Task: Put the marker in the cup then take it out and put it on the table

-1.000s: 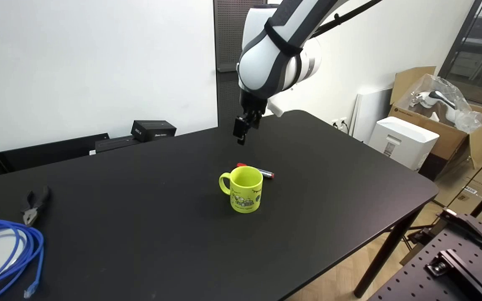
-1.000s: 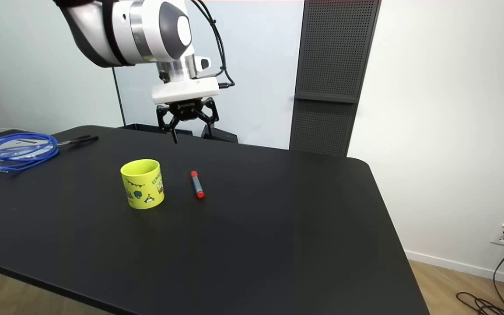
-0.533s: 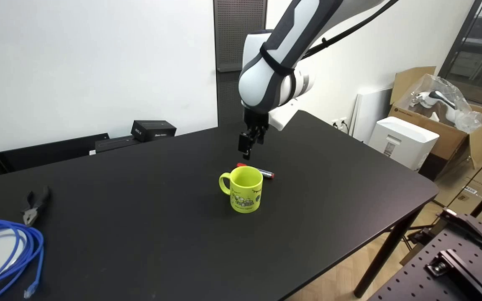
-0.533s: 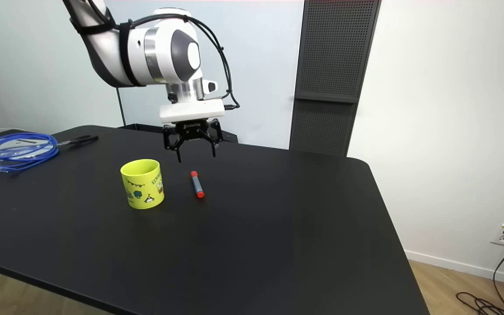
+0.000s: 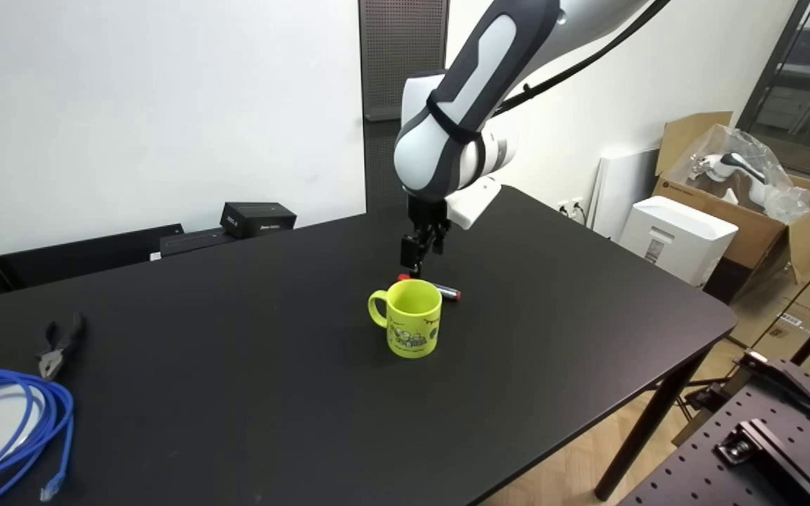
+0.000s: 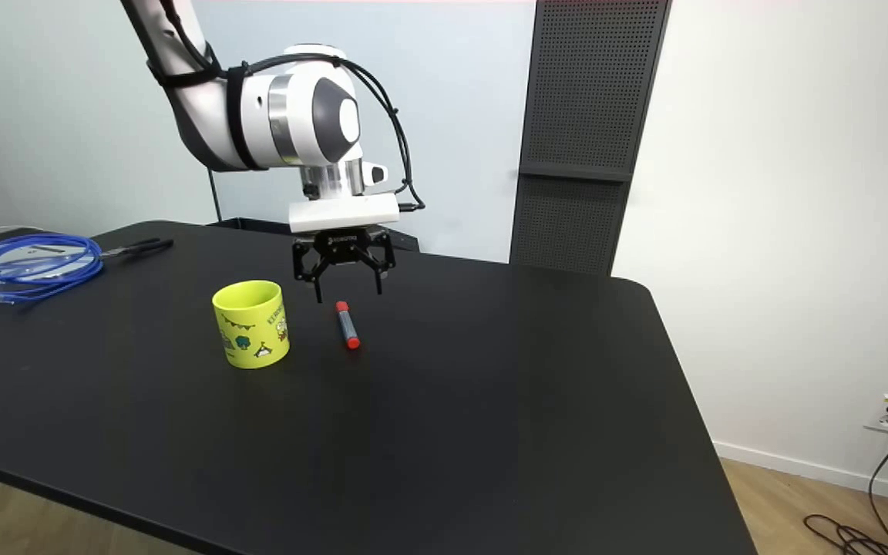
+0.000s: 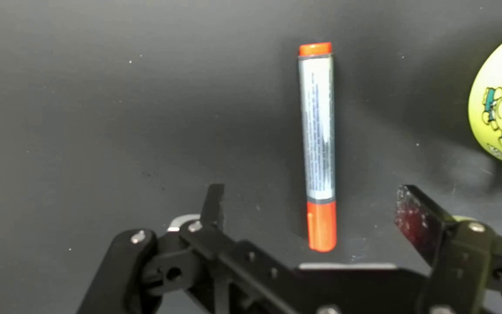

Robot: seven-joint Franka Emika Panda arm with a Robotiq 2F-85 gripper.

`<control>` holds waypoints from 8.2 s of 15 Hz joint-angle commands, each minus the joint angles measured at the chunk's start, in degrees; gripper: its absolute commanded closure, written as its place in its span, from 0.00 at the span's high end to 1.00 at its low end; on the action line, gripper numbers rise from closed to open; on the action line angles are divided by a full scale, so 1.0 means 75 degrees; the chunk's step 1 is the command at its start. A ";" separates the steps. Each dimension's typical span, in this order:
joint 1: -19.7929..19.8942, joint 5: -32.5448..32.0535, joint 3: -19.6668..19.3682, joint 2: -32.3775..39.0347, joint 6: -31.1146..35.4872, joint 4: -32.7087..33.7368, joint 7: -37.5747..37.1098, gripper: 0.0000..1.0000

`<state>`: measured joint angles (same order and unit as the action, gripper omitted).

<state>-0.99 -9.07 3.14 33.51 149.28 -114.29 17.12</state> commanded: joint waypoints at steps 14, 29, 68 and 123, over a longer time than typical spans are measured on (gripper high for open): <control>-0.0090 -0.0294 -0.0150 0.0688 -0.0164 0.0507 -0.0107 0.31; -0.0113 -0.0576 -0.0301 -0.1526 -0.2475 -0.0075 -0.0174 0.05; -0.1404 -0.1090 0.0712 -0.0839 -0.6665 0.1153 -0.0757 0.05; -0.0482 0.0387 0.0652 -0.3952 -0.2328 -0.2093 0.0873 1.00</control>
<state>-5.71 -7.92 9.09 7.28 123.79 -123.62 21.71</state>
